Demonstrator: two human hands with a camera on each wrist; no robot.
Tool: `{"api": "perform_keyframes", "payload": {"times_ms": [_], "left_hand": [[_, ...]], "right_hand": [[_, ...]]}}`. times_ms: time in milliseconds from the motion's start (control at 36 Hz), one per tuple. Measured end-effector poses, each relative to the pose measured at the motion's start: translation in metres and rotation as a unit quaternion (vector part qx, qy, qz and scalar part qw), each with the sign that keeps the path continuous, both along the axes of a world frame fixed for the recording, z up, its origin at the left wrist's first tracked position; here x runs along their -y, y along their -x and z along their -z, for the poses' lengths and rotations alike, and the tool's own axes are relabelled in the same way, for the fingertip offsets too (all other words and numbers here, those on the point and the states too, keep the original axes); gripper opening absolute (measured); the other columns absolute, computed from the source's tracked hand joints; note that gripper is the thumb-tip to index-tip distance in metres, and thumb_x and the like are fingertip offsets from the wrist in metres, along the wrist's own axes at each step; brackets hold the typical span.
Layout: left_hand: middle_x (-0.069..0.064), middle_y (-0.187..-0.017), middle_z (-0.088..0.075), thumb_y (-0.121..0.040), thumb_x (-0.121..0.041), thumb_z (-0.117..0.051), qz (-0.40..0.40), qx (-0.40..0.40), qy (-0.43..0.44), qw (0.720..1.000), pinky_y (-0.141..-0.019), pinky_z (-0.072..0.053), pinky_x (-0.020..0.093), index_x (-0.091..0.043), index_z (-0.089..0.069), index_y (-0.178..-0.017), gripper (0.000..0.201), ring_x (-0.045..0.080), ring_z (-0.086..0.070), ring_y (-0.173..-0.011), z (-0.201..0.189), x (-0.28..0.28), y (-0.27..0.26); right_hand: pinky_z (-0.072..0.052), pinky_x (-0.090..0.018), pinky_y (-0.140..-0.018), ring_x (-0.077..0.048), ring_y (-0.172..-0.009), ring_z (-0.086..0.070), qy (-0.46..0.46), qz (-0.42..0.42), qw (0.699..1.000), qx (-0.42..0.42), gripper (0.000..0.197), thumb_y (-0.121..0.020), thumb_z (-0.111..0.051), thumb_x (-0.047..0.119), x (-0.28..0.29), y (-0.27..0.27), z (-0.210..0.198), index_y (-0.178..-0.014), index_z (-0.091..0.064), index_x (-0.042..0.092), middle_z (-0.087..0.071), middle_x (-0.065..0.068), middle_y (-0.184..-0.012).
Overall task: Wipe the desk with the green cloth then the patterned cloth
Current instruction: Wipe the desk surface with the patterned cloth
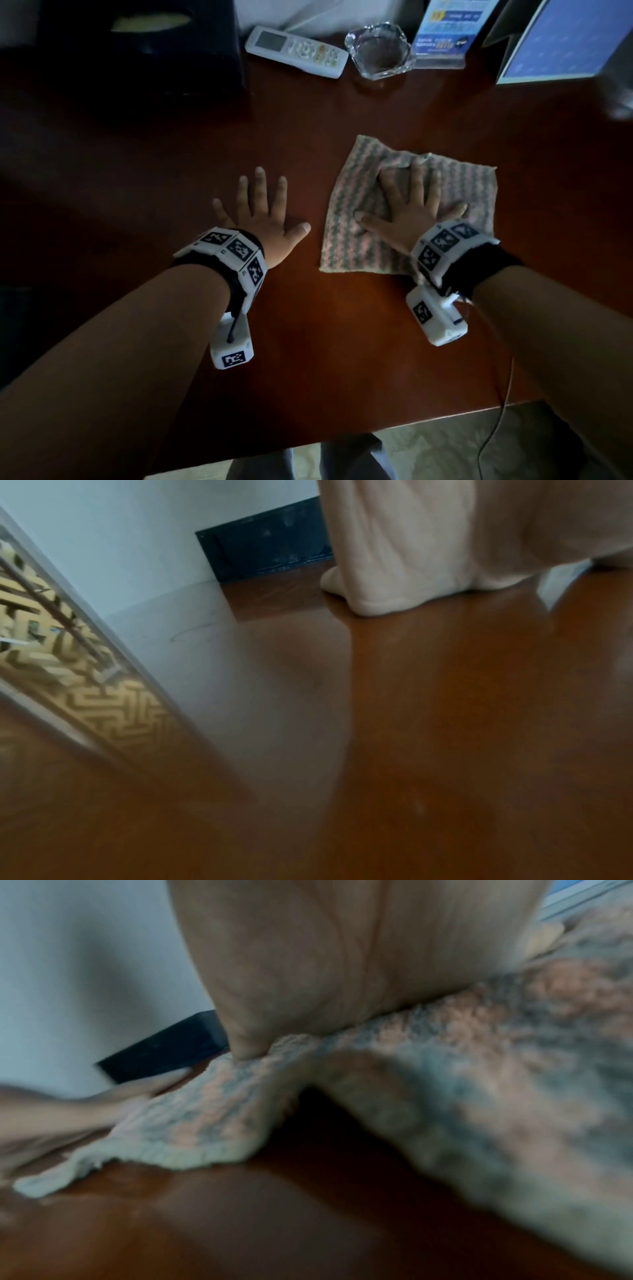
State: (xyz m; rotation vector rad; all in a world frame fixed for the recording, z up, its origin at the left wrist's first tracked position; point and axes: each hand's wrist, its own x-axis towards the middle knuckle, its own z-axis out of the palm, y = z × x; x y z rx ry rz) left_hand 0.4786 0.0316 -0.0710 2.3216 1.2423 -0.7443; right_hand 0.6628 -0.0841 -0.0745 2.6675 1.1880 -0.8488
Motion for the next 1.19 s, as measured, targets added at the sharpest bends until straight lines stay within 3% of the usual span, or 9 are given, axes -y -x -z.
{"api": "perform_keyframes", "payload": {"times_ms": [139, 250, 361, 444, 556, 667, 806, 917, 1194], "left_hand": [[0.001, -0.147, 0.042, -0.092, -0.065, -0.018, -0.005, -0.003, 0.002, 1.0, -0.109, 0.01, 0.062, -0.031, 0.029, -0.143, 0.077, 0.027, 0.031, -0.139, 0.0, 0.0, 0.0], [0.001, -0.15, 0.037, -0.097, -0.051, -0.023, -0.013, 0.008, -0.02, 1.0, -0.111, 0.009, 0.062, -0.031, 0.025, -0.145, 0.07, 0.027, 0.028, -0.14, 0.004, 0.003, -0.001], [0.001, -0.152, 0.033, -0.091, -0.066, -0.022, -0.005, 0.036, -0.021, 0.999, -0.109, 0.011, 0.061, -0.032, 0.022, -0.146, 0.078, 0.026, 0.026, -0.141, 0.006, 0.004, 0.003], [0.0, -0.152, 0.033, -0.09, -0.067, -0.021, -0.005, 0.036, -0.021, 0.999, -0.11, 0.01, 0.061, -0.031, 0.021, -0.147, 0.079, 0.025, 0.027, -0.141, 0.006, 0.003, 0.004], [0.0, -0.151, 0.035, -0.09, -0.068, -0.021, -0.008, 0.02, -0.025, 0.999, -0.111, 0.008, 0.06, -0.032, 0.022, -0.146, 0.08, 0.025, 0.027, -0.141, 0.005, 0.004, 0.003], [0.0, -0.15, 0.038, -0.09, -0.068, -0.019, -0.007, 0.011, -0.019, 1.0, -0.11, 0.01, 0.06, -0.032, 0.025, -0.145, 0.079, 0.025, 0.029, -0.14, 0.003, 0.004, 0.002], [0.0, -0.148, 0.04, -0.09, -0.068, -0.017, -0.009, -0.001, -0.011, 1.0, -0.11, 0.01, 0.06, -0.032, 0.027, -0.144, 0.079, 0.025, 0.03, -0.14, 0.001, 0.004, 0.0], [0.001, -0.148, 0.04, -0.091, -0.068, -0.016, -0.007, -0.008, -0.009, 1.0, -0.11, 0.009, 0.06, -0.031, 0.027, -0.144, 0.078, 0.026, 0.03, -0.14, -0.002, 0.004, 0.0], [0.0, -0.149, 0.039, -0.09, -0.068, -0.015, -0.01, -0.019, -0.011, 1.0, -0.112, 0.007, 0.06, -0.031, 0.026, -0.145, 0.078, 0.025, 0.028, -0.141, -0.002, 0.004, -0.002]], "right_hand": [[0.016, -0.073, -0.1, -0.027, -0.136, 0.037, -0.003, -0.055, 0.998, -0.017, 0.089, -0.073, -0.037, 0.082, 0.021, 0.049, -0.002, -0.14, 0.014, 0.055, 0.038, 0.007, -0.15], [0.021, -0.072, -0.097, -0.027, -0.135, 0.039, -0.023, -0.122, 0.992, -0.029, 0.087, -0.075, -0.038, 0.08, 0.056, 0.099, -0.004, -0.14, 0.015, 0.056, 0.04, 0.008, -0.148], [0.026, -0.071, -0.094, -0.023, -0.133, 0.041, -0.044, -0.175, 0.982, -0.05, 0.078, -0.078, -0.03, 0.081, 0.099, 0.128, 0.004, -0.138, 0.016, 0.059, 0.046, 0.011, -0.144], [0.025, -0.069, -0.096, -0.021, -0.14, 0.03, -0.061, -0.177, 0.981, -0.044, 0.071, -0.078, -0.026, 0.083, 0.129, 0.127, 0.007, -0.138, 0.007, 0.063, 0.03, 0.012, -0.153], [0.027, -0.067, -0.097, -0.016, -0.129, 0.047, 0.01, -0.145, 0.988, -0.06, 0.067, -0.075, -0.026, 0.085, 0.159, 0.101, -0.001, -0.12, 0.023, 0.075, 0.049, 0.021, -0.138], [0.021, -0.069, -0.099, -0.018, -0.128, 0.049, 0.035, -0.09, 0.994, -0.042, 0.068, -0.055, 0.001, 0.096, 0.173, 0.066, -0.006, -0.113, 0.03, 0.074, 0.052, 0.019, -0.137], [0.017, -0.07, -0.101, -0.021, -0.125, 0.052, 0.049, -0.026, 0.998, -0.04, 0.076, -0.071, -0.025, 0.086, 0.158, 0.05, -0.01, -0.127, 0.022, 0.065, 0.054, 0.014, -0.137], [0.015, -0.073, -0.1, -0.028, -0.13, 0.046, 0.055, -0.014, 0.998, -0.042, 0.086, -0.077, -0.028, 0.082, 0.127, 0.054, -0.011, -0.142, 0.017, 0.05, 0.052, 0.006, -0.14], [0.018, -0.073, -0.098, -0.026, -0.133, 0.042, 0.021, -0.049, 0.998, -0.044, 0.087, -0.075, -0.034, 0.083, 0.047, 0.027, -0.006, -0.141, 0.014, 0.054, 0.044, 0.008, -0.146]]}}
